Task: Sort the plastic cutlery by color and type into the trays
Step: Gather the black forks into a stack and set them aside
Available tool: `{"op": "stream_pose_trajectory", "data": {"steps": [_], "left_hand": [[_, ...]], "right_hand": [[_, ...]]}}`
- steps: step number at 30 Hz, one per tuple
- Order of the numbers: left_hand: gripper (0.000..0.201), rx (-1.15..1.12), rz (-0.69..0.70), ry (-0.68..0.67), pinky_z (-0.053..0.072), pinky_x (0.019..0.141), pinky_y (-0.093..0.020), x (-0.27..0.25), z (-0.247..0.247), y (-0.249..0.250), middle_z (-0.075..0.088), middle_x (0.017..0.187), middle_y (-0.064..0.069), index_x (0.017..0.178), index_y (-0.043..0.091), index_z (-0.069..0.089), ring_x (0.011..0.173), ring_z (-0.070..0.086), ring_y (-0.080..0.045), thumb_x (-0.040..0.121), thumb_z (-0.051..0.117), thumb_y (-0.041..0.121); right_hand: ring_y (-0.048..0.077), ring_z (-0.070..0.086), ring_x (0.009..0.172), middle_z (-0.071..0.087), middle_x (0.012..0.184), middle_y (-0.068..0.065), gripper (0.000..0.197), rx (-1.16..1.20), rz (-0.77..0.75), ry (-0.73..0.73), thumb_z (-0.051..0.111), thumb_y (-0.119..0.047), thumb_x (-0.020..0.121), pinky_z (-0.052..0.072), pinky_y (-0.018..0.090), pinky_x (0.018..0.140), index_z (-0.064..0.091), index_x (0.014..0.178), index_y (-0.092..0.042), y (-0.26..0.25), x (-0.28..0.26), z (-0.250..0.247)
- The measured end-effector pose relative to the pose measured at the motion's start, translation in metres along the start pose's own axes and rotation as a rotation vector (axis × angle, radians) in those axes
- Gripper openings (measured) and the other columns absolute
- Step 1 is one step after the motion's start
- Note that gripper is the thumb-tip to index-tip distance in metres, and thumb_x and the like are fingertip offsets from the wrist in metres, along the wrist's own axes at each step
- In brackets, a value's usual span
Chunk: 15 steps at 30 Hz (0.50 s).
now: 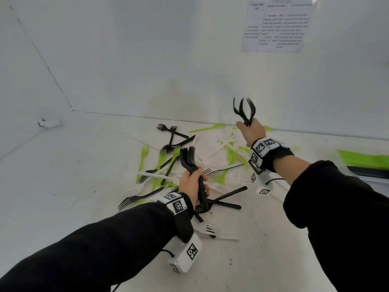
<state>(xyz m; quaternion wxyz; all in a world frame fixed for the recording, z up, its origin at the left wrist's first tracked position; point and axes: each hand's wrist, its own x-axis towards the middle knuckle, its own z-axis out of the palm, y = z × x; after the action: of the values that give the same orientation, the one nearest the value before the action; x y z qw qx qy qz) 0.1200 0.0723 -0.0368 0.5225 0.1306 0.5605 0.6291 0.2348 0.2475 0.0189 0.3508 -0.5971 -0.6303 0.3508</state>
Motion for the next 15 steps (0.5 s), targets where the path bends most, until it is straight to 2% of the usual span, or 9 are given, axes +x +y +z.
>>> {"op": "stream_pose_trajectory", "data": {"steps": [2,4,5,6,7,8,10,13,15], "left_hand": [[0.013,0.013,0.009,0.004,0.038,0.042,-0.021,-0.001,-0.007,0.003,0.048,0.065,-0.005,0.084,0.012,0.047,0.036,0.042,-0.014,0.096,0.049,0.016],[0.012,0.022,0.016,0.01,0.038,0.041,-0.022,-0.002,-0.016,0.006,0.049,0.064,-0.005,0.085,0.012,0.047,0.037,0.043,-0.014,0.096,0.05,0.017],[0.012,0.023,0.02,0.014,0.038,0.04,-0.022,-0.002,-0.02,0.008,0.049,0.064,-0.004,0.085,0.013,0.048,0.036,0.044,-0.013,0.096,0.049,0.017],[0.012,0.023,0.023,0.019,0.038,0.039,-0.022,-0.003,-0.025,0.011,0.049,0.063,-0.004,0.085,0.014,0.048,0.036,0.044,-0.013,0.096,0.048,0.016],[0.012,0.021,0.024,0.026,0.038,0.039,-0.021,-0.003,-0.03,0.014,0.049,0.063,-0.004,0.085,0.014,0.048,0.036,0.044,-0.013,0.097,0.047,0.016],[0.011,0.019,0.026,0.034,0.038,0.038,-0.021,-0.002,-0.035,0.016,0.048,0.063,-0.005,0.086,0.015,0.048,0.036,0.045,-0.013,0.097,0.047,0.016],[0.012,0.019,0.035,0.054,0.039,0.039,-0.022,0.0,-0.047,0.022,0.048,0.064,-0.005,0.085,0.014,0.048,0.036,0.045,-0.014,0.097,0.047,0.016],[0.011,0.026,0.036,0.082,0.039,0.04,-0.023,0.005,-0.064,0.03,0.048,0.065,-0.005,0.087,0.013,0.047,0.037,0.044,-0.014,0.097,0.047,0.016],[0.008,0.017,0.035,0.095,0.038,0.039,-0.022,0.007,-0.074,0.037,0.048,0.064,-0.005,0.09,0.011,0.048,0.036,0.042,-0.014,0.097,0.047,0.014]], "right_hand": [[0.022,0.05,0.079,0.052,0.089,0.01,0.02,0.001,-0.044,-0.094,0.045,-0.029,0.095,0.042,0.029,0.062,0.052,0.101,-0.011,-0.006,-0.01,0.021],[0.019,0.052,0.058,0.056,0.079,0.006,0.015,-0.054,-0.057,-0.223,0.041,-0.023,0.097,0.037,0.019,0.047,0.051,0.099,-0.012,-0.013,-0.023,0.042],[0.014,0.052,0.05,0.057,0.074,0.004,0.014,-0.088,-0.054,-0.286,0.041,-0.021,0.097,0.038,0.016,0.042,0.052,0.097,-0.012,-0.017,-0.028,0.053],[0.013,0.054,0.049,0.058,0.072,0.003,0.015,-0.126,-0.066,-0.34,0.041,-0.019,0.097,0.039,0.016,0.042,0.054,0.097,-0.011,-0.02,-0.032,0.063],[0.016,0.058,0.057,0.061,0.075,0.005,0.018,-0.172,-0.085,-0.377,0.042,-0.02,0.096,0.041,0.019,0.047,0.057,0.099,-0.01,-0.025,-0.035,0.073],[0.022,0.062,0.072,0.063,0.082,0.008,0.023,-0.226,-0.117,-0.386,0.044,-0.022,0.096,0.042,0.023,0.055,0.06,0.103,-0.007,-0.029,-0.037,0.081],[0.031,0.06,0.096,0.063,0.096,0.014,0.029,-0.301,-0.153,-0.365,0.049,-0.026,0.093,0.04,0.027,0.069,0.061,0.107,-0.004,-0.038,-0.036,0.095],[0.033,0.058,0.107,0.064,0.111,0.017,0.032,-0.457,-0.214,-0.375,0.046,-0.026,0.096,0.043,0.032,0.08,0.061,0.112,-0.002,-0.051,-0.028,0.114],[0.033,0.057,0.109,0.063,0.116,0.016,0.03,-0.568,-0.283,-0.408,0.042,-0.021,0.098,0.044,0.032,0.084,0.059,0.113,-0.002,-0.055,-0.017,0.126]]}}
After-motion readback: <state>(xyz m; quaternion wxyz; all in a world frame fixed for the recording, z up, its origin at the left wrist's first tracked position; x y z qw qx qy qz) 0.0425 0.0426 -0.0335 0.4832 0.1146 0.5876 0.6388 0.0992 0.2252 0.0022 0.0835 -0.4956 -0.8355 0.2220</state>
